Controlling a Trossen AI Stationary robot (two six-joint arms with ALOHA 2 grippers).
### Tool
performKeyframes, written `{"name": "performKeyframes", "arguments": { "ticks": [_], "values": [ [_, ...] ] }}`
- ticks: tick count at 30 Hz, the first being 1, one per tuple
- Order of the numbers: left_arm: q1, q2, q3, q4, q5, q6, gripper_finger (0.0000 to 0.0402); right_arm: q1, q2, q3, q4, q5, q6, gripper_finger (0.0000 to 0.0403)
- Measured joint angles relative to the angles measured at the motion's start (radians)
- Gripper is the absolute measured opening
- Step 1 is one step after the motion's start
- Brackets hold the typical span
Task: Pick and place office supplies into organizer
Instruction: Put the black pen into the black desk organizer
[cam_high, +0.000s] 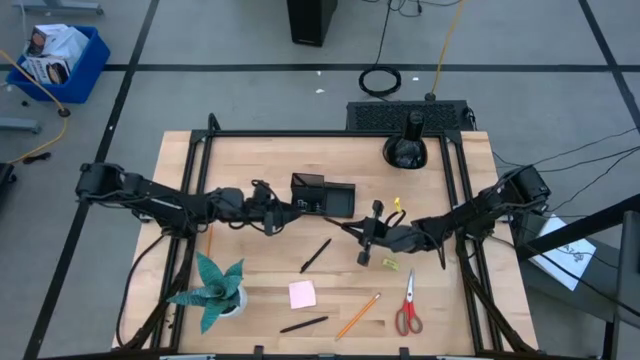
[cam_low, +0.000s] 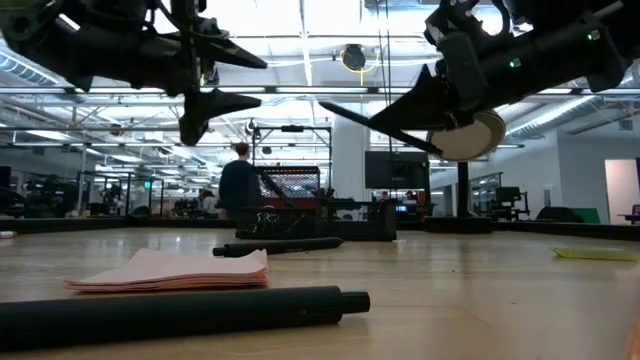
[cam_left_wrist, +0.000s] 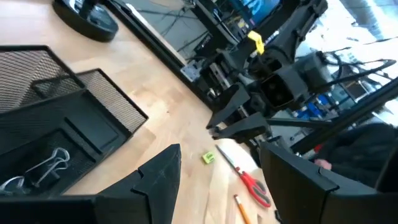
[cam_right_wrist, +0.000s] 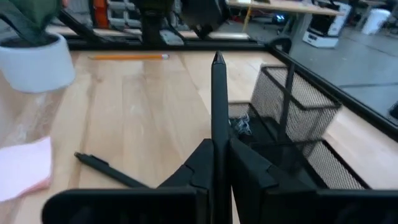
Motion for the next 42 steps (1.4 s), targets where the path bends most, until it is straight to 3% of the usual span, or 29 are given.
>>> {"name": "performKeyframes", "arguments": {
  "ticks": [3, 25, 42],
  "values": [
    [0.019, 0.084, 0.043, 0.009, 0.037, -0.018, 0.0223, -0.011, 0.000, 0.001, 0.016, -0.016, -0.003, 0.0029],
    [0.026, 0.368, 0.262, 0.034, 0.158, 0.004, 0.0223, -0.014, 0.000, 0.001, 0.017, -0.026, -0.009, 0.0030],
    [0.037, 0.396, 0.306, 0.039, 0.192, 0.031, 0.0223, -0.014, 0.000, 0.001, 0.026, -0.028, -0.016, 0.0027]
  ]
}}
